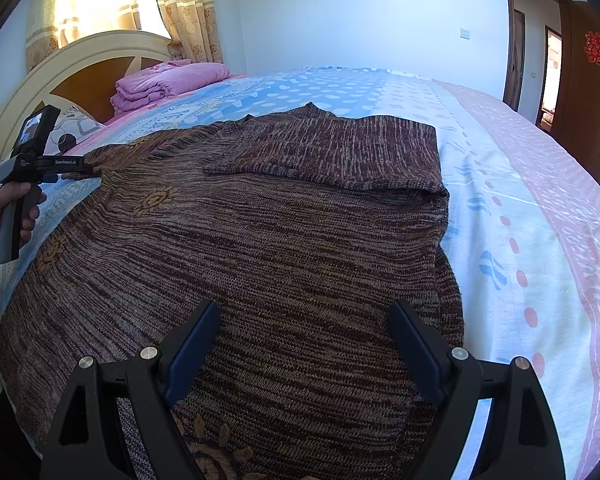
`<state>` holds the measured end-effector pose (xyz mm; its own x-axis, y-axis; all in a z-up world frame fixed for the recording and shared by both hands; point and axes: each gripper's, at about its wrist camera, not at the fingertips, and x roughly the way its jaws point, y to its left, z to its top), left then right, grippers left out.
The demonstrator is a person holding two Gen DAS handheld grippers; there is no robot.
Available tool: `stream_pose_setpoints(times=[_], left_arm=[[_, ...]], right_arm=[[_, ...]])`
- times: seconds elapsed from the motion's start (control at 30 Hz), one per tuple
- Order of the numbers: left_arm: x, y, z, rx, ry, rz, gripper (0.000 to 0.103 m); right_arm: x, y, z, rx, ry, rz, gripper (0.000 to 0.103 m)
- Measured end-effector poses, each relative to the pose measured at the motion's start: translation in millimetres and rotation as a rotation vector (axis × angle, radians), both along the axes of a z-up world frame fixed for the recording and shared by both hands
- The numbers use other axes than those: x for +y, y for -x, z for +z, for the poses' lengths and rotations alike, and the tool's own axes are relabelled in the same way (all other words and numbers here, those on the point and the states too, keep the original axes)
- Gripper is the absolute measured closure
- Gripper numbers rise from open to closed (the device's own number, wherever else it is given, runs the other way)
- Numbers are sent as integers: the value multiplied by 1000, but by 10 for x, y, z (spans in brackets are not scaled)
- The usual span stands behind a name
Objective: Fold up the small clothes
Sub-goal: 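Grasp the other sleeve cuff with the left gripper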
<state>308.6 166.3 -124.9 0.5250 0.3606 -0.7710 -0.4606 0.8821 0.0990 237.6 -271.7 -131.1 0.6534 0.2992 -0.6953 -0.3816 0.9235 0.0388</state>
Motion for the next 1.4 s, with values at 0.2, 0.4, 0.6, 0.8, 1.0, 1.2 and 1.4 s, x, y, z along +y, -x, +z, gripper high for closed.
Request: stream_pose_setpoints(times=[0.2,0.4,0.6,0.8,1.0,1.2,1.4], left_arm=[[601,-20,-19,-51,147,116,13],[1013,0,-128,-177,443,201,32],[1200,-44,-178,-273,584,219,50],[1294,-79,-249,-296,625,211,93],[1290,-64,-131,-321,586,191,93],[1110,-154,211,-351,526,120,94],[809,-308,534,-372,562,39,94]], right_arm=[[2,2,-1,-1,1,0,16],[1,1,-2,-2,1,0,16],[1,1,-3,-2,0,0,16],[0,2,-6,-2,0,0,16],[-1,4,-8,-3,0,0,16],[0,4,-12,-3,0,0,16],[1,3,-13,-3,0,0,16]])
